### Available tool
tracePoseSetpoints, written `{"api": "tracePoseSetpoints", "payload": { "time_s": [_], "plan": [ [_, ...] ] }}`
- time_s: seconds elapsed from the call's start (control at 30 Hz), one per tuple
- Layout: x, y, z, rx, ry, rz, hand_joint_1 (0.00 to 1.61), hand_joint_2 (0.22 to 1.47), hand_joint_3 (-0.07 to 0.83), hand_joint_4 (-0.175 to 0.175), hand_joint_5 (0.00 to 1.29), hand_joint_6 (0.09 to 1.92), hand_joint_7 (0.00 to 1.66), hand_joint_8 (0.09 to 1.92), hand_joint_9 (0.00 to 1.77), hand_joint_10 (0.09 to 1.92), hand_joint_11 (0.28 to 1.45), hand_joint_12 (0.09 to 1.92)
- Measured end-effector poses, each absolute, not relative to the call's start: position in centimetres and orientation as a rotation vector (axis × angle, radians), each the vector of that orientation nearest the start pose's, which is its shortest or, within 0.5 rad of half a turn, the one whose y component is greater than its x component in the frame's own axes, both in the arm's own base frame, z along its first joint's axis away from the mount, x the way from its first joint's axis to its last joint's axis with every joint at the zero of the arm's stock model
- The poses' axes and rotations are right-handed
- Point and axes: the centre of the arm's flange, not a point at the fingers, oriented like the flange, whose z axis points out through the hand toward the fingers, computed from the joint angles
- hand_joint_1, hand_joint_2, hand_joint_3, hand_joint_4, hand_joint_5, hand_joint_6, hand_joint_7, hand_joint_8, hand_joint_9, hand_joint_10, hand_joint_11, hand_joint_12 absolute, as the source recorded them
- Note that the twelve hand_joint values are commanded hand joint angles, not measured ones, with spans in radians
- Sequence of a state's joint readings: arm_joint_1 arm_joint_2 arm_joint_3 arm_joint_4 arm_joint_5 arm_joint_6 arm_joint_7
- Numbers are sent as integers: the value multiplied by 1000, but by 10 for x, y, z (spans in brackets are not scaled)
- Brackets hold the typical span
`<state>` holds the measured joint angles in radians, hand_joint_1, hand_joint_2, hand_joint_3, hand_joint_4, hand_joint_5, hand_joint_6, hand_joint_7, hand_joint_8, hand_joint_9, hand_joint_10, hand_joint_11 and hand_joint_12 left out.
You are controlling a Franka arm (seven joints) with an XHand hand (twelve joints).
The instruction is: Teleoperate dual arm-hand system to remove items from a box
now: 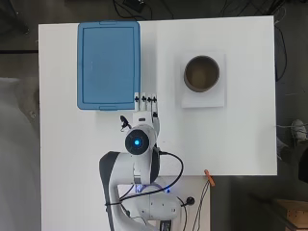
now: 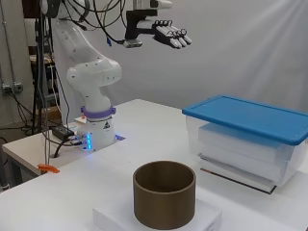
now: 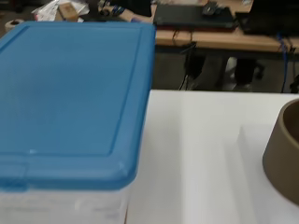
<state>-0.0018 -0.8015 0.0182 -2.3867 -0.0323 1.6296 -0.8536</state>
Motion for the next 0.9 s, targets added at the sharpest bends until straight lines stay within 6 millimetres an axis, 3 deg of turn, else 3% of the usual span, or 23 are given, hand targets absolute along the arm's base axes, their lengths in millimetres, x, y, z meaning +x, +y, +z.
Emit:
{"api": "tracePoseSetpoints", "payload": {
  "time_s": [0.07,0.13,0.23,0.3,0.43,0.5,0.6,0.7,0.83,0.9],
  "plan": [
    [317,10,587,-3024,-1315,-191,203,952,-13,59,321,87,459,87,496,87,468,87],
    [322,17,586,-3080,-1334,-212,172,927,-19,52,291,87,454,87,486,87,468,87],
    [335,42,561,-3116,-1458,-25,154,904,-20,41,228,87,342,87,390,87,447,87],
    [346,57,535,-3071,-1499,116,181,904,-14,38,226,87,317,87,358,87,433,87],
    [362,79,501,-2919,-1614,367,255,935,2,13,289,87,433,87,455,87,460,87],
    [369,104,494,-2858,-1780,499,289,924,-3,23,293,87,431,87,447,87,461,87],
    [362,145,485,-2899,-2043,620,262,893,-13,85,265,87,349,87,377,87,449,87],
    [350,170,467,-2942,-2261,703,207,868,-17,107,246,87,329,87,355,87,417,87],
    [321,170,427,-3054,-2334,706,192,855,-14,108,237,87,342,87,358,87,384,87],
    [310,168,420,-3132,-2325,609,201,862,-8,102,258,87,360,87,370,87,377,87]
  ]
}}
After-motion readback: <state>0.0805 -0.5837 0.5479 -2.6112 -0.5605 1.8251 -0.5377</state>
